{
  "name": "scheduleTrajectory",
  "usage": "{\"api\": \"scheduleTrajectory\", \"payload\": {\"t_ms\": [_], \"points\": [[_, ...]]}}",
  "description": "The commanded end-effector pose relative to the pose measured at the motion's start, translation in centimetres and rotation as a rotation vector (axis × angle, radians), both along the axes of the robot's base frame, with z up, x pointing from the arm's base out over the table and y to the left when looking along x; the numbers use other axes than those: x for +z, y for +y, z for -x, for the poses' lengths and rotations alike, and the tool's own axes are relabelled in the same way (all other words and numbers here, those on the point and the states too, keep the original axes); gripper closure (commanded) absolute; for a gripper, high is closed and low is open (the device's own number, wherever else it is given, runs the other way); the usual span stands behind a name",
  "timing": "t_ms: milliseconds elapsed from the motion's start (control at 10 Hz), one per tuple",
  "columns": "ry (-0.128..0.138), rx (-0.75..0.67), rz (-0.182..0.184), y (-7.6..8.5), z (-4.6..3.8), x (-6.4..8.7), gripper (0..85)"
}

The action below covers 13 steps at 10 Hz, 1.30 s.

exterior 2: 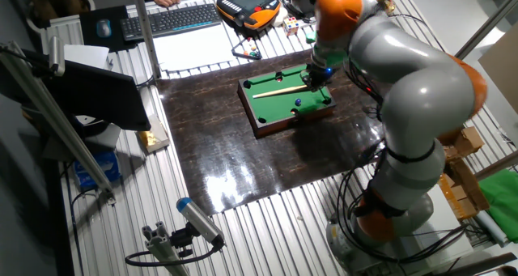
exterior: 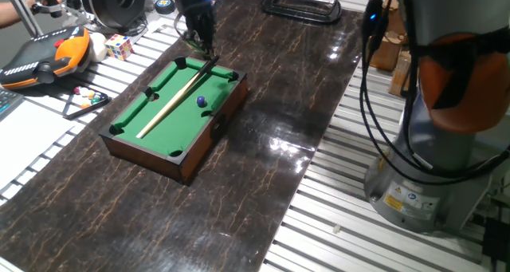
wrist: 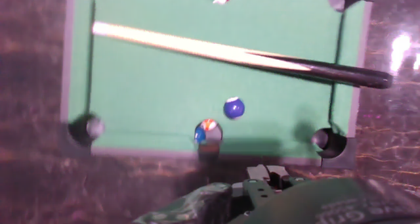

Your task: Hit the pool ball

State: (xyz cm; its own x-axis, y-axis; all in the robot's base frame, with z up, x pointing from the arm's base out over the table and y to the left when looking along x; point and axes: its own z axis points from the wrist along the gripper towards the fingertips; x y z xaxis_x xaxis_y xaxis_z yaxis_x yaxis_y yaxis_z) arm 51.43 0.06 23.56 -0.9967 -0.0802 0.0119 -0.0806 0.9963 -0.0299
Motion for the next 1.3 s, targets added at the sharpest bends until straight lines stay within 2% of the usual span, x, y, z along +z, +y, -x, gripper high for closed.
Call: {"api": "scheduleTrajectory", "payload": {"t_ms": [0,200,300,600,800,900,1100,1200], "points": [[-0.096,-0.765,0.024,-0.02,0.00,0.00,84.3],[-0.091,-0.919,0.011,-0.02,0.00,0.00,84.3],[-0.077,-1.005,-0.001,-0.02,0.00,0.00,84.3],[-0.020,-1.131,-0.024,-0.02,0.00,0.00,84.3],[-0.028,-1.213,-0.026,-0.02,0.00,0.00,84.3],[-0.016,-1.273,-0.037,-0.02,0.00,0.00,84.3],[0.027,-1.376,-0.036,-0.02,0.00,0.00,84.3],[0.052,-1.403,-0.048,-0.02,0.00,0.00,84.3]]}}
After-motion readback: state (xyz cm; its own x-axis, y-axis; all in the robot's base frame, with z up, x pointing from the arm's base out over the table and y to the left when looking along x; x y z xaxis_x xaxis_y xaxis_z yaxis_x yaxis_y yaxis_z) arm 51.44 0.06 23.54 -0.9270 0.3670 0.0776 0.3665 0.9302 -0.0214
